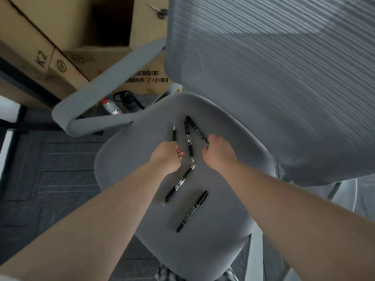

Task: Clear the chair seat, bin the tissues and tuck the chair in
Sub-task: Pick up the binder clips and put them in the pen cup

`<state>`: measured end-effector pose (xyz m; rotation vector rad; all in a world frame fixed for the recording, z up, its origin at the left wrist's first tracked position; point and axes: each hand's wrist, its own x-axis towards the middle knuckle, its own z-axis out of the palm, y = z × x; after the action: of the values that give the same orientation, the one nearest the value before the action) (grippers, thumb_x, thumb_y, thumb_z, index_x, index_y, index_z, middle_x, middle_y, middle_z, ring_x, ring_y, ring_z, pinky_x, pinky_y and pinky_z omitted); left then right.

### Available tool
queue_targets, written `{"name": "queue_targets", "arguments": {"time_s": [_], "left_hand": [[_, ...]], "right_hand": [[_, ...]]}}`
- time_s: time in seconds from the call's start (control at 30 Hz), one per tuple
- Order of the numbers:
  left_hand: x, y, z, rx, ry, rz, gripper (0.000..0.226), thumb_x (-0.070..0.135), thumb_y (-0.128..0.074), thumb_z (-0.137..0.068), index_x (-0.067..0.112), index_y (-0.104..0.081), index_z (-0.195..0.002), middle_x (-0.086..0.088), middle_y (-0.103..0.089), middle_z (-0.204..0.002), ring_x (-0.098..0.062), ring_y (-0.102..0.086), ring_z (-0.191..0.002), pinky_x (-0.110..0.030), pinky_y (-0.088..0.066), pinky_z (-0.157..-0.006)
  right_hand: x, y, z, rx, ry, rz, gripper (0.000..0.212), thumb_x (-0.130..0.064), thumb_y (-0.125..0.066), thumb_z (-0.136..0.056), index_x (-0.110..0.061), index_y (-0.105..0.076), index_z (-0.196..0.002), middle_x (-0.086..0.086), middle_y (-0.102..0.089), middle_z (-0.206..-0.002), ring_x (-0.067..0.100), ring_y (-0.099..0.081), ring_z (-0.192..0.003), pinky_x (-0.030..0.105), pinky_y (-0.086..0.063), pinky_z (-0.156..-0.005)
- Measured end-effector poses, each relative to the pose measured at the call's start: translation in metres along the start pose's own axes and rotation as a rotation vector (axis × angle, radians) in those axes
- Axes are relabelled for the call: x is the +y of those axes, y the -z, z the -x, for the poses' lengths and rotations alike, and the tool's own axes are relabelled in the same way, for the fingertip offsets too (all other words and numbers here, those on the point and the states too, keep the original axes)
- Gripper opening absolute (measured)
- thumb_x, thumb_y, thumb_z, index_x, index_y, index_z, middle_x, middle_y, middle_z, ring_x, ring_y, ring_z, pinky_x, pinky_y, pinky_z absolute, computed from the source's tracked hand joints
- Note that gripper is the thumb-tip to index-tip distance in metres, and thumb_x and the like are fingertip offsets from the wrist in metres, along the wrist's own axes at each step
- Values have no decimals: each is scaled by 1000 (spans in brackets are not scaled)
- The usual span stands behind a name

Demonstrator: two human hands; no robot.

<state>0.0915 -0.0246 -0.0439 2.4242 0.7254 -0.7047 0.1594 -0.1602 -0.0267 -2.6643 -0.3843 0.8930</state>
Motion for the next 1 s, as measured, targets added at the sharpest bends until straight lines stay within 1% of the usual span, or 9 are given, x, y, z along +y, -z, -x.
{"name": "queue_targets", "arguments": {"time_s": [0.1,0.2,0.27,0.37,0.47,0.57,0.83,0.93,1.0], "left_hand": [[-6,36,21,15,57,-1,11,13,-48,-93,10,-58,-92,-5,-57,-93,-27,-55,-86,-29,-40,-66],[-17,80,49,72,108,22,20,14,-51,-94,17,-51,-74,1,-48,-77,-23,-50,-79,-31,-39,-64],[-29,108,72,123,127,29,14,15,-52,-93,14,-55,-80,1,-50,-75,-24,-54,-78,-30,-40,-63],[-53,146,110,193,196,66,14,16,-54,-92,11,-56,-79,-3,-56,-75,-20,-55,-67,-25,-39,-52],[-85,178,155,292,229,91,18,20,-57,-90,9,-60,-105,-10,-62,-96,-26,-62,-84,-34,-50,-65],[-123,205,202,357,277,112,21,21,-59,-92,8,-57,-108,-11,-60,-103,-24,-61,-85,-33,-48,-67],[-265,249,329,471,446,132,17,19,-54,-92,7,-54,-104,-7,-50,-95,-27,-55,-87,-33,-42,-68],[-330,245,380,502,512,122,9,18,-53,-92,10,-50,-94,-5,-48,-93,-25,-49,-83,-32,-40,-69],[-370,241,411,508,551,107,11,20,-52,-93,9,-50,-94,-5,-47,-91,-26,-48,-81,-32,-40,-69]], "right_hand": [[-23,24,11,-37,43,42,9,-16,-44,-94,-10,-45,-87,19,-58,-115,37,-54,-101,35,-39,-71],[-57,48,25,-63,101,90,18,-19,-45,-94,-7,-52,-105,17,-57,-120,37,-55,-111,37,-44,-80],[-84,62,37,-86,173,136,25,-22,-46,-94,-7,-52,-114,15,-56,-121,34,-55,-110,36,-44,-81],[-131,79,57,-128,297,190,12,-23,-45,-96,-11,-47,-95,9,-54,-99,26,-51,-86,30,-40,-62],[-185,87,82,-134,425,242,15,-22,-43,-98,-12,-41,-87,3,-45,-78,17,-44,-67,26,-31,-49],[-241,85,112,-102,553,281,13,-21,-46,-96,-10,-47,-89,2,-45,-78,20,-47,-73,28,-34,-55],[-391,18,221,-158,752,313,22,-26,-47,-93,-11,-51,-109,7,-56,-111,25,-51,-96,38,-47,-83],[-442,-26,274,-187,845,339,20,-24,-48,-95,-11,-51,-110,3,-50,-98,22,-48,-86,25,-41,-63],[-472,-56,306,-194,890,350,12,-22,-48,-96,-12,-48,-102,3,-48,-96,21,-47,-85,27,-38,-68]]}}
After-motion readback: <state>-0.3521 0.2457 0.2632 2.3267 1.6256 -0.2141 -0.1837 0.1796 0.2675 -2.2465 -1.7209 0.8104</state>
